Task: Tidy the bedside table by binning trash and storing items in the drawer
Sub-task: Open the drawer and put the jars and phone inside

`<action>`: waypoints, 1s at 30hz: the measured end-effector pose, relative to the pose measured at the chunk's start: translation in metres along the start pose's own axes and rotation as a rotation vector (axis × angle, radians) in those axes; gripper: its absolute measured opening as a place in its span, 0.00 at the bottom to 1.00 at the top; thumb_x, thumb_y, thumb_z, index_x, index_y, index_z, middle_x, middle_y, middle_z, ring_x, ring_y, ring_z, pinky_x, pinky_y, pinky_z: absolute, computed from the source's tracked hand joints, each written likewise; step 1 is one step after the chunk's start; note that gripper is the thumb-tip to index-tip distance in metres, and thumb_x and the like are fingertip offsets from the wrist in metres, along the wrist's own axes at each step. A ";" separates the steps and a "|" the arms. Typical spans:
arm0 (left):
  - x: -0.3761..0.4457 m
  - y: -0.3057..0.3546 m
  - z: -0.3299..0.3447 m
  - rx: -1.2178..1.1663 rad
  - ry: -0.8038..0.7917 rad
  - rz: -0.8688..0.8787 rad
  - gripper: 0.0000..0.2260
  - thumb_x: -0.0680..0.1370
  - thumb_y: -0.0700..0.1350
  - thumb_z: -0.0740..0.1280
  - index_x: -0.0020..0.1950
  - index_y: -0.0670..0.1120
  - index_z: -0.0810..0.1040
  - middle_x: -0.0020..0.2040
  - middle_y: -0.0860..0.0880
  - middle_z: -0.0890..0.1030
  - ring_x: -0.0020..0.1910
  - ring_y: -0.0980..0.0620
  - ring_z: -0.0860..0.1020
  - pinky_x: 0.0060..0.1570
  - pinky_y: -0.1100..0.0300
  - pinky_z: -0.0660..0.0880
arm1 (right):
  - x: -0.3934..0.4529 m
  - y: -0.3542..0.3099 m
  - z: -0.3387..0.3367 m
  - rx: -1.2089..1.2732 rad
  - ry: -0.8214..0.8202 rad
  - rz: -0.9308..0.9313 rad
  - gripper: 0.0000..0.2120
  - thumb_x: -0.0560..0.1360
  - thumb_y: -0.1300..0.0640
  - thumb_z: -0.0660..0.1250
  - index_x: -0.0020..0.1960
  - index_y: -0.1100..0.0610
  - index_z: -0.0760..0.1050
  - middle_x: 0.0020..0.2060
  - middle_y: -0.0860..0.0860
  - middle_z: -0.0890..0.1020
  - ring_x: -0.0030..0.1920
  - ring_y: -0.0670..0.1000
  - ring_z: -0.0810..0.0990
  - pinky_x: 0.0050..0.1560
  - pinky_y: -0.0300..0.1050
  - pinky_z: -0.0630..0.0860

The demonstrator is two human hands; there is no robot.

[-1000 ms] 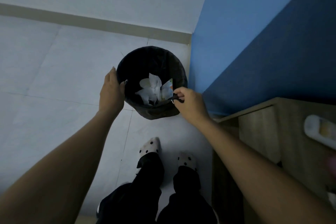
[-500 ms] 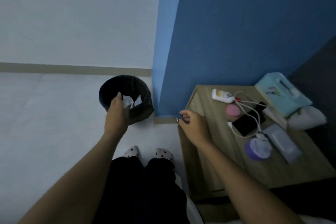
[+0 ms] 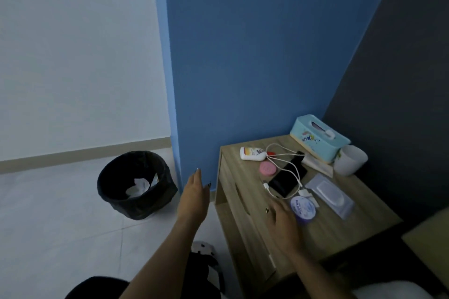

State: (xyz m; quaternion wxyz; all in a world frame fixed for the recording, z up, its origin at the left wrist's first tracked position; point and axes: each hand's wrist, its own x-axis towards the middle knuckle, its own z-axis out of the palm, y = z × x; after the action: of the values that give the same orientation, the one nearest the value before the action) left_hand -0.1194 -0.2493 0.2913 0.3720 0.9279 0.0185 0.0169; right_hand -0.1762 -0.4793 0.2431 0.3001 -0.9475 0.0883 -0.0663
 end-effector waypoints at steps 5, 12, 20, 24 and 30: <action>0.023 -0.005 0.034 0.065 -0.060 -0.018 0.26 0.82 0.45 0.58 0.77 0.42 0.55 0.75 0.42 0.64 0.72 0.43 0.66 0.67 0.52 0.68 | 0.016 0.023 0.017 -0.128 -0.051 -0.002 0.23 0.81 0.51 0.57 0.75 0.53 0.63 0.74 0.50 0.65 0.73 0.50 0.65 0.70 0.45 0.67; 0.060 -0.003 0.076 0.115 -0.188 -0.024 0.27 0.82 0.47 0.57 0.78 0.42 0.51 0.78 0.44 0.58 0.75 0.44 0.61 0.72 0.52 0.62 | 0.035 0.041 0.035 -0.247 0.021 -0.076 0.24 0.80 0.49 0.54 0.73 0.56 0.68 0.72 0.53 0.70 0.72 0.53 0.68 0.69 0.48 0.68; 0.082 -0.010 0.115 0.169 -0.305 -0.021 0.29 0.81 0.51 0.58 0.77 0.41 0.51 0.78 0.42 0.58 0.74 0.42 0.63 0.69 0.51 0.65 | 0.033 0.042 0.042 -0.308 0.081 -0.121 0.24 0.79 0.49 0.52 0.70 0.57 0.71 0.69 0.53 0.74 0.71 0.54 0.69 0.69 0.53 0.70; 0.087 -0.020 0.131 0.131 -0.365 -0.043 0.33 0.80 0.54 0.59 0.79 0.43 0.49 0.78 0.42 0.59 0.75 0.43 0.61 0.71 0.51 0.61 | 0.032 0.040 0.042 -0.267 0.102 -0.105 0.23 0.78 0.51 0.53 0.68 0.58 0.73 0.68 0.53 0.75 0.71 0.53 0.69 0.70 0.49 0.66; 0.079 -0.028 0.140 0.071 -0.408 0.041 0.37 0.76 0.62 0.56 0.79 0.52 0.40 0.72 0.38 0.68 0.69 0.38 0.70 0.65 0.47 0.68 | 0.033 0.043 0.043 -0.217 0.101 -0.099 0.24 0.78 0.51 0.53 0.70 0.59 0.71 0.69 0.53 0.73 0.72 0.53 0.68 0.69 0.53 0.69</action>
State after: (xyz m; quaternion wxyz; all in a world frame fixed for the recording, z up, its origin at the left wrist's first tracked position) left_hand -0.0351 -0.3216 0.1722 0.3345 0.9248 -0.0755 -0.1647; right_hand -0.1422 -0.4970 0.1852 0.1871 -0.9731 0.0631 -0.1187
